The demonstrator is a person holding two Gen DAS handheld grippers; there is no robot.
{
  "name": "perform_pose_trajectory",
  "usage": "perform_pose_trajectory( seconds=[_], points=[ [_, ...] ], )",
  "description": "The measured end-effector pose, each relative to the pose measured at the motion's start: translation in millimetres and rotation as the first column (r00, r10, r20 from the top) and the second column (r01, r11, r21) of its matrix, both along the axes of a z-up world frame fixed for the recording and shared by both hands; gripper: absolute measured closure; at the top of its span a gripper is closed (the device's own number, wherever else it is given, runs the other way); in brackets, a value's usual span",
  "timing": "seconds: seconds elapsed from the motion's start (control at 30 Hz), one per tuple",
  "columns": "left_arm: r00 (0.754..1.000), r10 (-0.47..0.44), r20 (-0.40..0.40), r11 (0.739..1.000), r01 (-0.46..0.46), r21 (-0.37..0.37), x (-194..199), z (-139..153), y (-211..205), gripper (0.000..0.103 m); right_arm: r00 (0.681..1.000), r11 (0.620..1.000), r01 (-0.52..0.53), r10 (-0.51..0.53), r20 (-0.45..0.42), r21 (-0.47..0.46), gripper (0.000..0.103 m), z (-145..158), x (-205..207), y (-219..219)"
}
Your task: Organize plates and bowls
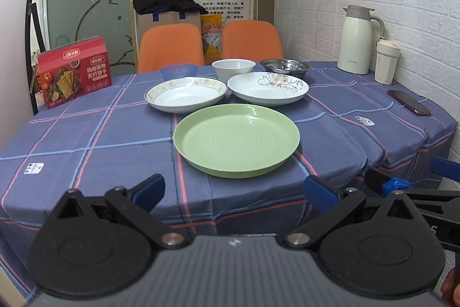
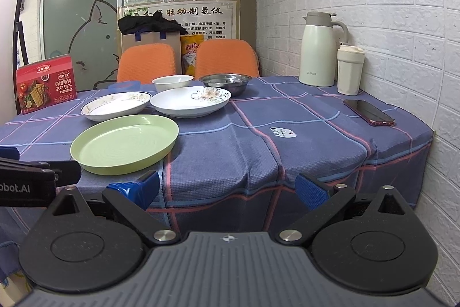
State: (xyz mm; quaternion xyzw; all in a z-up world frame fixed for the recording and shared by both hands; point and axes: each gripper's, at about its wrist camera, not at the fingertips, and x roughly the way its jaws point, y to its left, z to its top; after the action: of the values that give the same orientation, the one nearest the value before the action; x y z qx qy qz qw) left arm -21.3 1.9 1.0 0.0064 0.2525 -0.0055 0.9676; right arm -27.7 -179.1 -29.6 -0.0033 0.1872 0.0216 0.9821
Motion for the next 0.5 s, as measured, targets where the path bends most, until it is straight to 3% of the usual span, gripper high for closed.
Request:
perform_pose_trajectory(
  seconds=[0.5],
  points=[
    [1.0, -0.001, -0.004, 1.0, 0.001, -0.001, 0.6, 0.6, 0.2, 0.0, 1.0, 1.0, -0.005, 0.005, -0.002, -0.005, 0.014, -0.6, -0.9, 3.7]
  ],
)
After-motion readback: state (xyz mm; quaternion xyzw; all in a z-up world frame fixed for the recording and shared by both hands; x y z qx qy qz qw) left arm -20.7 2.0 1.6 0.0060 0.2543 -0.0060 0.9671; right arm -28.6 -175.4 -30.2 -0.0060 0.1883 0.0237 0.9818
